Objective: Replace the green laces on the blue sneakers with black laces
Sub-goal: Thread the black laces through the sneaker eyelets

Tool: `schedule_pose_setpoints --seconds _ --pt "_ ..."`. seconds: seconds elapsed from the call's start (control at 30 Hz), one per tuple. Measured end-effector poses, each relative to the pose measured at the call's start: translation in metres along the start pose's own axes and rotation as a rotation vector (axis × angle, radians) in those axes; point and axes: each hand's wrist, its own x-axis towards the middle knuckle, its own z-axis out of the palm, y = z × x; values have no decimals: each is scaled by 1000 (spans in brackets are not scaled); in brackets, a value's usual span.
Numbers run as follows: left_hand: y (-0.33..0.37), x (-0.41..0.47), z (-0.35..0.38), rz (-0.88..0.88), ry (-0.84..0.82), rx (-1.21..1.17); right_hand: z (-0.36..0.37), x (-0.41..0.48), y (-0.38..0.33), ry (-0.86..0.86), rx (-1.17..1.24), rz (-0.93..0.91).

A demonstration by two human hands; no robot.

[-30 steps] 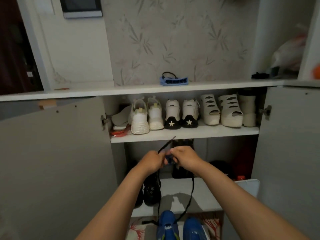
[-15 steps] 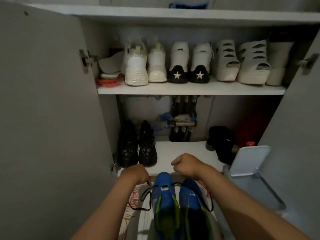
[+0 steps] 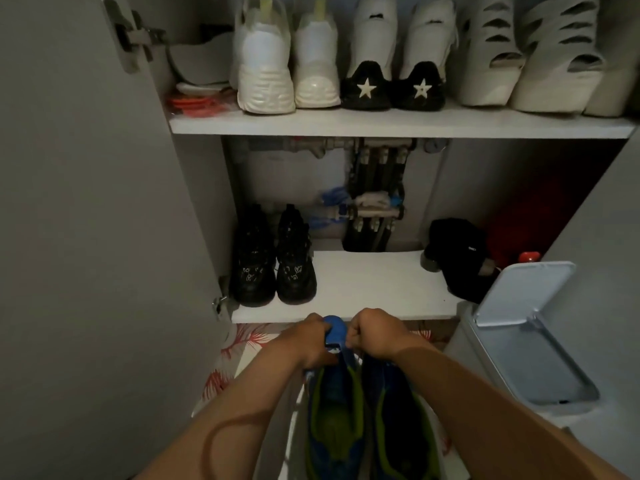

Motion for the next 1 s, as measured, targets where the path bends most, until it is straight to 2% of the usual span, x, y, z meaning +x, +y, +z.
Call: schedule_pose_setpoints --seconds 0.27,0.67,0.83,1.0 --pt "3 2 -1 7 102 18 -7 -1 17 121 -94 138" --pt "4 -1 1 23 101 16 -15 -5 22 106 -138 168" --pt "7 -3 -1 3 81 -65 -26 -13 7 161 114 51" --pt "24 -16 -27 92 225 -509 -37 -25 -14 180 437 -31"
